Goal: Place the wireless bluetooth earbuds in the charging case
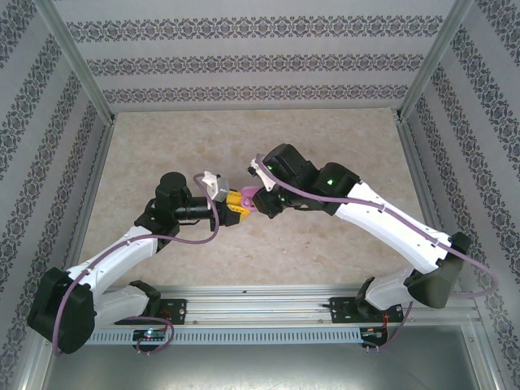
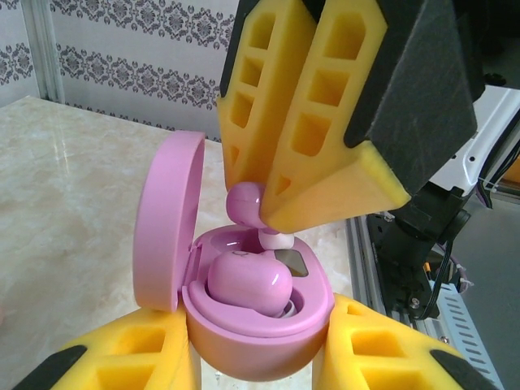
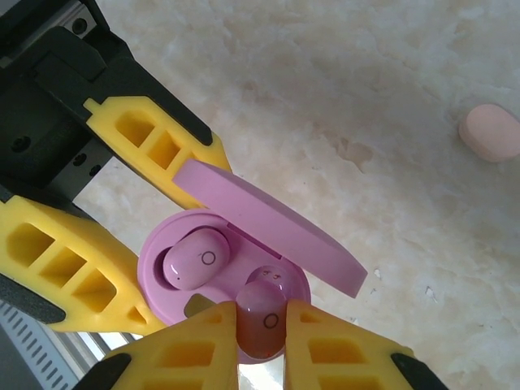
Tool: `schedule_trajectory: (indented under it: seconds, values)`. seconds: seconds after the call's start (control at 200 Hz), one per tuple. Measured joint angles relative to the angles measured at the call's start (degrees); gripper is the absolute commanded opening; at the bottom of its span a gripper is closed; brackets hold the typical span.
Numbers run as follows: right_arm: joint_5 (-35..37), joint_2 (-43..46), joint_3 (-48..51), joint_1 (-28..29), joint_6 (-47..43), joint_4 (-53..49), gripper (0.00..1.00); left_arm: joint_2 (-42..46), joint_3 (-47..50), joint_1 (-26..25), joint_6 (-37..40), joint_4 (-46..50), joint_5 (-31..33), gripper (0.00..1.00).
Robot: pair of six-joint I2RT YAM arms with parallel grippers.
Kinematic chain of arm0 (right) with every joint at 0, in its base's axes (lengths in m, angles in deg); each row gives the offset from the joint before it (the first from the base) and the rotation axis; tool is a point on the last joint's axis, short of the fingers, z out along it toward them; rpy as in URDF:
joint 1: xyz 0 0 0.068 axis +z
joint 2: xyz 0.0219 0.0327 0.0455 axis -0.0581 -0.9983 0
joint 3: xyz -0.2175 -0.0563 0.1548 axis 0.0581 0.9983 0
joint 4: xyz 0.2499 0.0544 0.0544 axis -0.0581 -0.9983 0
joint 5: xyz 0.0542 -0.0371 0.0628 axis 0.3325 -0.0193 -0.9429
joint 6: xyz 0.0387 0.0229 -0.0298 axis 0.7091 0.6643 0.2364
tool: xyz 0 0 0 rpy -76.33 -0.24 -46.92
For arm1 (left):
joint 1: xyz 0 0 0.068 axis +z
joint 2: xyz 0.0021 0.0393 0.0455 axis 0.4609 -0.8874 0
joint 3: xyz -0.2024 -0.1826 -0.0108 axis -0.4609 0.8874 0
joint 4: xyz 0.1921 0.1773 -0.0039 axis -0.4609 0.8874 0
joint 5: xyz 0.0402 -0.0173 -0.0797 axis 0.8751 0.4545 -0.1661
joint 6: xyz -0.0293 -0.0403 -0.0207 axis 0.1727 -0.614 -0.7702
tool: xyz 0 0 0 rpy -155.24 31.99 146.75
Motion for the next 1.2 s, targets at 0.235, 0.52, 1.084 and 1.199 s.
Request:
schedule_trajectory:
  seconds: [0.235,0.52,1.084,1.199]
  values:
    - [0.5,-1.5,-2.7,0.1,-3.1,-3.0,0.16,0.1,0.0,0.0,0.0,0.0,0.0,0.19]
    - [2.7,-4.0,-6.0,0.9,-8.2,-6.2,0.18,0.1,0.0,0.0,-0.3,0.0,0.0,0.19]
    - [4.7,-5.7,-8.0,2.0,-13.5,-8.5,0.25,0.1,0.0,0.0,-2.0,-0.7,-0.2,0.19]
    - [4.5,-5.7,-8.3,2.0,-13.5,-8.5,0.28,-0.2,0.0,0.0,-2.9,-1.6,-0.3,0.19]
